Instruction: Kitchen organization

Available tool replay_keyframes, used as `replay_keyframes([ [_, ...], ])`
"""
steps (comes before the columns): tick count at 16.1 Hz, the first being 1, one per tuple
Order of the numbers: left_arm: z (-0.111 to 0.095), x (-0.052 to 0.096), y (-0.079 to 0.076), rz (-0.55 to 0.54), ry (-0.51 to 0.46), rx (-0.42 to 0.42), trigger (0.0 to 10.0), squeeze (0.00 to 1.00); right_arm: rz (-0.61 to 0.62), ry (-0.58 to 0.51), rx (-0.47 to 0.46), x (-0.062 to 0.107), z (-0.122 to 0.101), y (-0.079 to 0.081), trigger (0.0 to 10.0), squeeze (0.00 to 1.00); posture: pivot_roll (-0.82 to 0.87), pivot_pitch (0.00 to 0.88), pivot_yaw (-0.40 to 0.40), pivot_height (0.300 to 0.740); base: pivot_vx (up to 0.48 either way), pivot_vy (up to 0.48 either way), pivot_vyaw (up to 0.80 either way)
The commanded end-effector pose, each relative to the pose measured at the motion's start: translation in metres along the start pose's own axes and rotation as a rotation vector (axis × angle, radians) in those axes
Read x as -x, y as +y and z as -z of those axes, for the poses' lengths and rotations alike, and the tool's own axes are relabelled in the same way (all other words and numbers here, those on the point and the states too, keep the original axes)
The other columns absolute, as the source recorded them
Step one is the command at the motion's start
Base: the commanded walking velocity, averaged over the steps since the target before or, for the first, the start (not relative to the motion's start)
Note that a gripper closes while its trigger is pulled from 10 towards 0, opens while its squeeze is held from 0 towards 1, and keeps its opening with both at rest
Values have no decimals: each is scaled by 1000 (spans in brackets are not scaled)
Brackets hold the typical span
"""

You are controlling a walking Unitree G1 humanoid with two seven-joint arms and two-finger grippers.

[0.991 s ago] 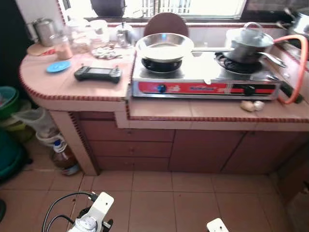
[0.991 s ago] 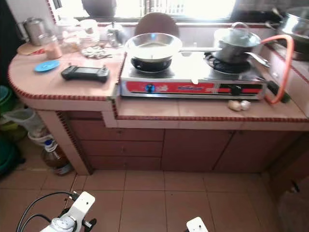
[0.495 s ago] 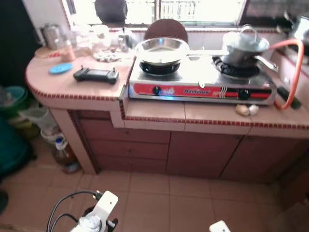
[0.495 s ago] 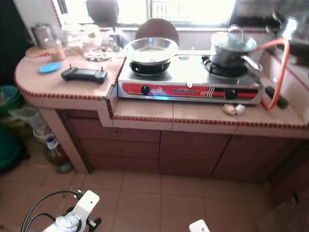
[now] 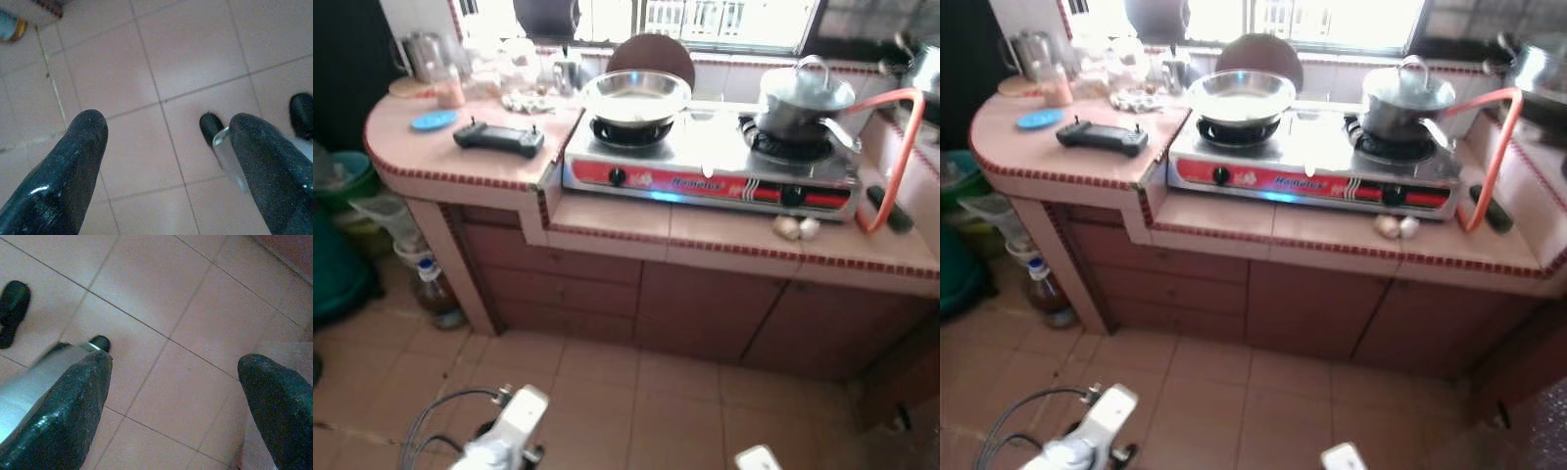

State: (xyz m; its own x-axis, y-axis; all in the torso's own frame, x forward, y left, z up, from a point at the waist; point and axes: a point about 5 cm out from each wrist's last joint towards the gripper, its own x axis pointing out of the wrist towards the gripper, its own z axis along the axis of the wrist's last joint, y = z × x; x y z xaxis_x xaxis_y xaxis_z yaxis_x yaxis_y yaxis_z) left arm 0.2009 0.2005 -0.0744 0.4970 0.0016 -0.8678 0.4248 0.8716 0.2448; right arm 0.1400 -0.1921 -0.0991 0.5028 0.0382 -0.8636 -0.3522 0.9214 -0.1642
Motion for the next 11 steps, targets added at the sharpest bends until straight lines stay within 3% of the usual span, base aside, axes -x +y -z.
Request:
replay_keyframes([
  [1,-6,-1,-2,4,-13,-8,10000,0,-1,5,-3,1,2,-1,10000,0,166,0,-10,740,0,-266,0],
  [7,-6,-1,-2,4,-13,-8,10000,0,-1,5,-3,1,2,-1,10000,0,166,0,-10,740,0,-266,0],
  [8,-2,0,-2,-12,-10,137,10000,0,85,-109,-330,-4,-29,-17,10000,0,170,0,-31,740,0,0,0],
  [9,5,0,-1,-34,-7,358,10000,0,163,-282,-783,-6,-71,-41,10000,0,166,0,-29,740,0,0,0],
  [11,5,0,0,-38,-13,357,10000,0,161,-286,-749,-5,-73,-44,10000,0,164,0,-28,740,0,0,0],
])
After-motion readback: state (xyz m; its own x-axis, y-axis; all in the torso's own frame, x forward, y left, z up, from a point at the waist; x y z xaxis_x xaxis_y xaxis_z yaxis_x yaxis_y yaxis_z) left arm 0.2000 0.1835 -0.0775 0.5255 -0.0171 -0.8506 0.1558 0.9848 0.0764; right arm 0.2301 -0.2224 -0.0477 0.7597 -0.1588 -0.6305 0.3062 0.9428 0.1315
